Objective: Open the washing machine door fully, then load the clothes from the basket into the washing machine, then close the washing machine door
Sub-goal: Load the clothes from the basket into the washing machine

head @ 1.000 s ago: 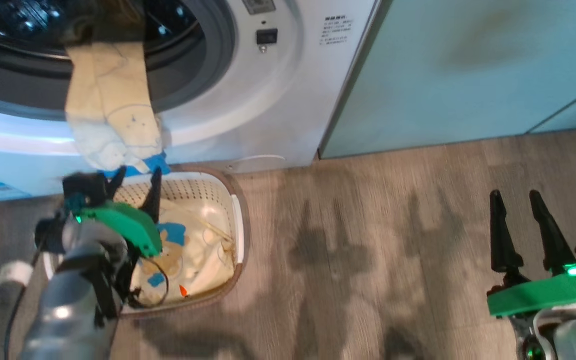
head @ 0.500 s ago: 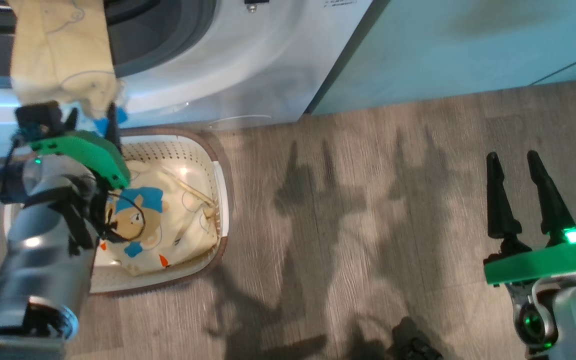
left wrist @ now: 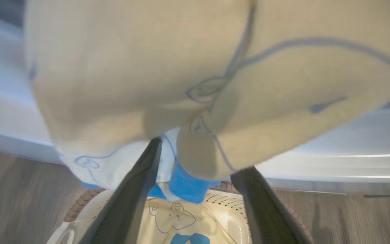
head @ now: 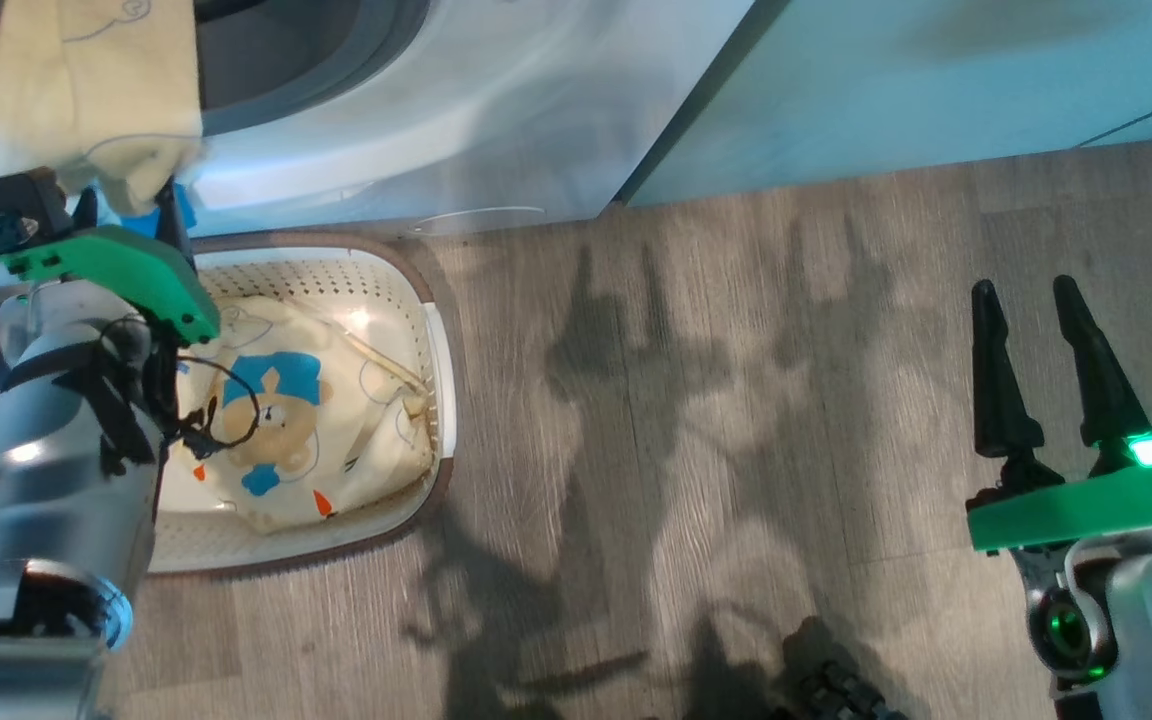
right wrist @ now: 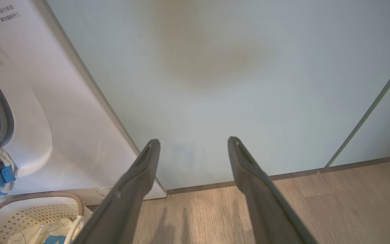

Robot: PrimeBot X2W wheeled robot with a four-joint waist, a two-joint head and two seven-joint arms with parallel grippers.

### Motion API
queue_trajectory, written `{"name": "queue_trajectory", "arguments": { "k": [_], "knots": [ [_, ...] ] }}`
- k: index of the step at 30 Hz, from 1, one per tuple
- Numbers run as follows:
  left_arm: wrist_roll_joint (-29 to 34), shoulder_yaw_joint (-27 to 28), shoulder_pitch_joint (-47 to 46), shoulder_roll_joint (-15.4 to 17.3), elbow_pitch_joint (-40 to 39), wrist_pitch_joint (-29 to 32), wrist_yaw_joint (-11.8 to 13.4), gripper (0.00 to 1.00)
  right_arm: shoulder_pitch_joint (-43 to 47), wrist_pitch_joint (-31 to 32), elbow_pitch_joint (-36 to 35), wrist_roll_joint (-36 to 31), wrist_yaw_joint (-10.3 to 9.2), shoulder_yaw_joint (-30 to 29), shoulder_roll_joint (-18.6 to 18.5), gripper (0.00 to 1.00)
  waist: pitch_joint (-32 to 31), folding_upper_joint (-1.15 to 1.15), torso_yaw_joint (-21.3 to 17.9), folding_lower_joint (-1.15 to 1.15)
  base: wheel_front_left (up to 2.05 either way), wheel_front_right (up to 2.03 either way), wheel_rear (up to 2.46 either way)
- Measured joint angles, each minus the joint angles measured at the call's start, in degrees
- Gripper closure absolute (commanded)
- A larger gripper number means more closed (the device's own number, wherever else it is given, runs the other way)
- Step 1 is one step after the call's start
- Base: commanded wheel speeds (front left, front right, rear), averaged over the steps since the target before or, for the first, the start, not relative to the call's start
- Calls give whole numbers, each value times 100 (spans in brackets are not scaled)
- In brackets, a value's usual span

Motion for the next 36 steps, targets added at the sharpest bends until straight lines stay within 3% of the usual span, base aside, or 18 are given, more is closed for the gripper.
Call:
{"name": "queue_trajectory", "arguments": {
  "k": [6, 7, 9, 10, 26, 36],
  "knots": [
    [-47, 92, 14, 25, -55, 1, 66, 0, 0, 1, 2, -1, 0, 5, 0, 0, 11, 0, -3, 0, 0, 0, 0],
    [-47, 102, 31, 29, -88, 1, 69, 15, 0, 1, 7, -1, 0, 7, 0, 0, 5, 0, -3, 0, 0, 0, 0],
    [-47, 159, 74, 32, -177, 10, 73, 92, 0, 1, 9, -1, 0, 13, 0, 0, -10, 0, -3, 0, 0, 0, 0],
    [-47, 210, 115, 30, -250, 10, 71, 100, 0, 1, 18, -1, 0, 19, 0, 0, -34, 0, -1, 0, 0, 0, 0],
    [200, 460, 1030, -32, -1649, 7, -209, 100, 58, 1, 100, -2, 0, 16, 0, 0, -564, 0, 90, -1, 0, 0, 0],
    [364, 437, 1093, -160, -2272, -20, -349, 100, 288, 1, 134, -2, 0, 11, 0, 0, -938, 0, 146, -1, 0, 0, 0]
  ]
}}
